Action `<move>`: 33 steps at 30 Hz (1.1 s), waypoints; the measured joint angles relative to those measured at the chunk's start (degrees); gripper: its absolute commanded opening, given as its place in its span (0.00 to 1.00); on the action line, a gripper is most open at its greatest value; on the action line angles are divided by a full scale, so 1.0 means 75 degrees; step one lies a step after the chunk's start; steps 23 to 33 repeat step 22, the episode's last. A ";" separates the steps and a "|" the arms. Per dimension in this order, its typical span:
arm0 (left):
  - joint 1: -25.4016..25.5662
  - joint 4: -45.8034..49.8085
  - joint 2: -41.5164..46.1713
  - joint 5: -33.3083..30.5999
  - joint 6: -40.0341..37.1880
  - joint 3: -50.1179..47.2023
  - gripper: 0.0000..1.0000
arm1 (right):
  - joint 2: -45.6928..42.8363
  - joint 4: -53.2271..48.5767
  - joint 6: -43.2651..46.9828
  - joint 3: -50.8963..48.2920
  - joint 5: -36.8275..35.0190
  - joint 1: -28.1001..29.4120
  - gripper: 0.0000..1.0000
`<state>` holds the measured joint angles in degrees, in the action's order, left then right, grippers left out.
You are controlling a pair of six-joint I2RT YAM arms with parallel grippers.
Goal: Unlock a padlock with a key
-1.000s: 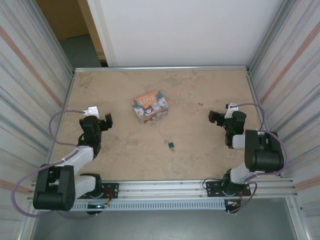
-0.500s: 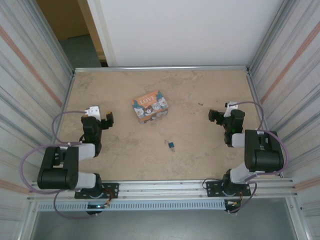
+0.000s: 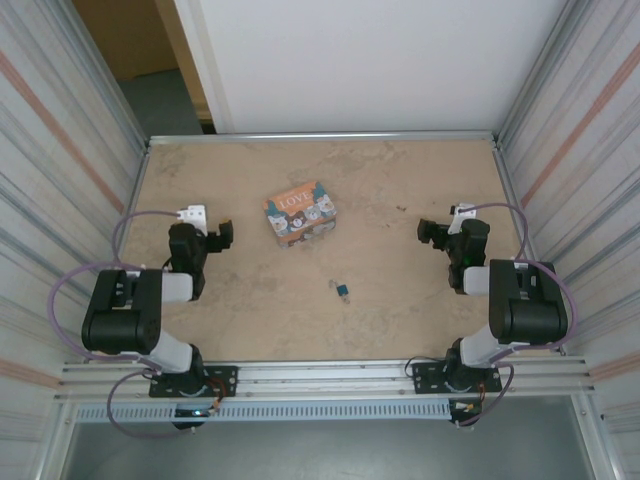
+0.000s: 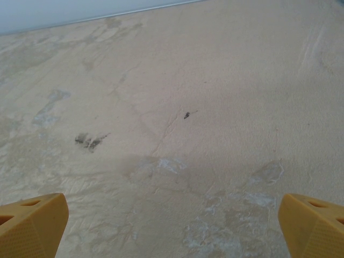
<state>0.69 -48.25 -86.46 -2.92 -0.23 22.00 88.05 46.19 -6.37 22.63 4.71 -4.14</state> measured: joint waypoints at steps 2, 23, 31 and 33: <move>0.0003 0.0070 -0.0003 0.0047 -0.0006 0.0003 0.99 | 0.0000 0.0000 0.0003 0.0000 0.0000 0.0000 0.99; 0.0009 0.0245 -0.0003 0.0050 -0.0093 0.0003 0.99 | 0.0000 0.0000 0.0009 0.0000 -0.0079 0.0058 0.99; 0.0009 0.0245 -0.0003 0.0050 -0.0093 0.0003 0.99 | 0.0000 0.0000 0.0009 0.0000 -0.0079 0.0058 0.99; 0.0009 0.0245 -0.0003 0.0050 -0.0093 0.0003 0.99 | 0.0000 0.0000 0.0009 0.0000 -0.0079 0.0058 0.99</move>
